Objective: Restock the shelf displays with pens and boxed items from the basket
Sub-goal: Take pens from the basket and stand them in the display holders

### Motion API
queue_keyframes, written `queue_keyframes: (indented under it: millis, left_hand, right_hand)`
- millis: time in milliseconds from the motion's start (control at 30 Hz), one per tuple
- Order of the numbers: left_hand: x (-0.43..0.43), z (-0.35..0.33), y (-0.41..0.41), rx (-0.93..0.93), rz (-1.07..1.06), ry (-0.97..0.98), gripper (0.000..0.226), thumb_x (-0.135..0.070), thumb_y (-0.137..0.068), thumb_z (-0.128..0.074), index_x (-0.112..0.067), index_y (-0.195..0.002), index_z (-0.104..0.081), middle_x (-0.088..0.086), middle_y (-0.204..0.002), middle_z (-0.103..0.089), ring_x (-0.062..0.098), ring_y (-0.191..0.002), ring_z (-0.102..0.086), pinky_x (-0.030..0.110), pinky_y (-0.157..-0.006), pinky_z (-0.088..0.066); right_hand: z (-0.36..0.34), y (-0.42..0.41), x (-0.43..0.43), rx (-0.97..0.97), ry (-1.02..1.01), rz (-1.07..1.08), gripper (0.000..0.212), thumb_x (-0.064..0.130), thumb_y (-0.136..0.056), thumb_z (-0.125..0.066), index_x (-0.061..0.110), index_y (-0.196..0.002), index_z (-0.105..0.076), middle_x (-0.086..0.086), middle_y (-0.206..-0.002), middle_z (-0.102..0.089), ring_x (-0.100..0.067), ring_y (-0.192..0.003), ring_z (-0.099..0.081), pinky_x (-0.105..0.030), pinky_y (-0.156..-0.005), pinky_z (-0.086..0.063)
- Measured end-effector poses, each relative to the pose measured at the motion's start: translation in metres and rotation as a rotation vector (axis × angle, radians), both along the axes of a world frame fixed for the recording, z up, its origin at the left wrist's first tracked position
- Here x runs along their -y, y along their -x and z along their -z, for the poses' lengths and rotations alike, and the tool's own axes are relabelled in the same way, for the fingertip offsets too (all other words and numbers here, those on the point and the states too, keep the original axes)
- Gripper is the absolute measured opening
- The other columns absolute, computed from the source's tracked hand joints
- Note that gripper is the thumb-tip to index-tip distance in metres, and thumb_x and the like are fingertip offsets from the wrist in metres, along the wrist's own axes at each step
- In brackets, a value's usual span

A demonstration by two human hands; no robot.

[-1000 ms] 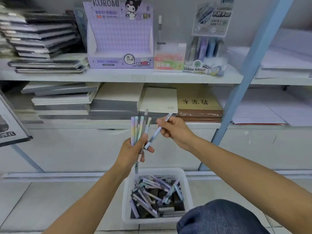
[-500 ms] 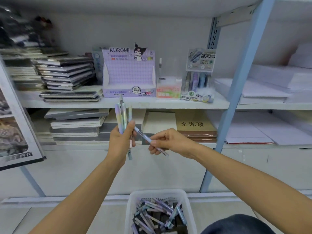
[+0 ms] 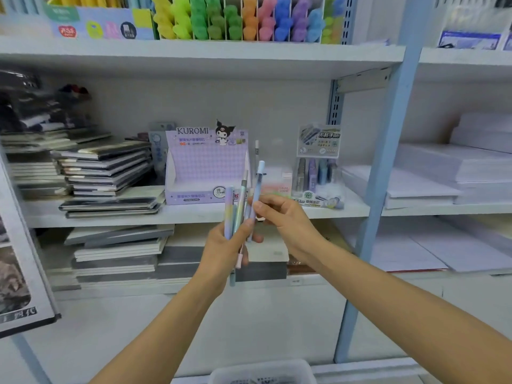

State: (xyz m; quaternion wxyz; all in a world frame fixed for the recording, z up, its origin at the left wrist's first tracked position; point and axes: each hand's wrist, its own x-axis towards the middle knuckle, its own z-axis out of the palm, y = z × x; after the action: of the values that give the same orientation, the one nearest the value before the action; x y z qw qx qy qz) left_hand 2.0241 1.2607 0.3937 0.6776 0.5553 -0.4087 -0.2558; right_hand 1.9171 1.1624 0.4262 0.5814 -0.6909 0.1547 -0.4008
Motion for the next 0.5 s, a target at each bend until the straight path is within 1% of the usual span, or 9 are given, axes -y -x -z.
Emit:
queue_keyframes:
  millis: [100,167,233,300,367,433,500]
  left_hand:
    - [0.010,-0.013,-0.004,0.027,-0.017,0.042,0.027,-0.040,-0.091,-0.063,-0.018,-0.106,-0.068,0.000,-0.069,-0.069,0.007,-0.044,-0.047,0.023,-0.044,-0.044]
    - [0.018,-0.022,-0.008,0.066,-0.028,0.041,0.026,-0.039,-0.090,-0.064,-0.016,-0.102,-0.068,-0.001,-0.068,-0.069,0.006,-0.044,-0.046,0.021,-0.044,-0.043]
    - [0.027,-0.031,-0.011,0.094,-0.015,0.050,0.024,-0.038,-0.090,-0.065,-0.016,-0.099,-0.067,-0.001,-0.069,-0.070,0.006,-0.043,-0.045,0.019,-0.043,-0.042]
    - [0.037,-0.043,-0.016,0.111,-0.006,0.073,0.022,-0.037,-0.091,-0.063,-0.016,-0.096,-0.067,0.000,-0.074,-0.072,0.006,-0.041,-0.045,0.019,-0.042,-0.043]
    - [0.048,-0.056,-0.025,0.112,-0.027,0.099,0.019,-0.035,-0.093,-0.061,-0.017,-0.094,-0.066,-0.001,-0.077,-0.074,0.005,-0.040,-0.046,0.020,-0.043,-0.046]
    - [0.060,-0.068,-0.035,0.086,-0.061,0.119,0.018,-0.033,-0.095,-0.059,-0.016,-0.099,-0.065,-0.004,-0.078,-0.074,0.006,-0.039,-0.045,0.019,-0.045,-0.047]
    - [0.070,-0.077,-0.046,0.081,-0.095,0.124,0.020,-0.032,-0.095,-0.057,-0.016,-0.104,-0.065,-0.008,-0.074,-0.073,0.006,-0.040,-0.047,0.019,-0.047,-0.049]
  right_hand:
    - [-0.017,-0.001,0.011,0.039,0.047,0.041,0.026,0.015,-0.094,-0.060,0.008,-0.118,-0.064,-0.007,-0.102,-0.070,-0.010,-0.084,-0.063,-0.027,-0.076,-0.051]
    - [-0.035,-0.001,0.021,0.107,0.053,0.097,0.028,0.016,-0.095,-0.058,0.008,-0.123,-0.059,-0.007,-0.099,-0.071,-0.013,-0.082,-0.064,-0.027,-0.070,-0.052]
    - [-0.054,-0.002,0.033,0.138,0.108,0.146,0.020,0.014,-0.096,-0.058,0.008,-0.115,-0.062,-0.002,-0.088,-0.071,-0.012,-0.076,-0.065,-0.025,-0.066,-0.052]
    - [-0.072,-0.005,0.046,0.126,0.176,0.142,0.011,0.012,-0.095,-0.059,0.011,-0.104,-0.065,0.001,-0.080,-0.070,-0.010,-0.069,-0.064,-0.024,-0.064,-0.053]
    - [-0.090,-0.008,0.063,0.139,0.198,0.161,0.008,0.011,-0.095,-0.059,0.011,-0.101,-0.063,0.001,-0.078,-0.071,-0.011,-0.067,-0.066,-0.022,-0.064,-0.054]
    - [-0.104,-0.011,0.083,0.177,0.179,0.214,0.010,0.009,-0.095,-0.058,0.006,-0.105,-0.059,-0.003,-0.080,-0.071,-0.013,-0.068,-0.068,-0.022,-0.063,-0.054]
    - [-0.113,-0.013,0.103,0.180,0.164,0.275,0.017,0.008,-0.096,-0.057,0.002,-0.112,-0.054,-0.009,-0.083,-0.071,-0.017,-0.070,-0.069,-0.023,-0.063,-0.055]
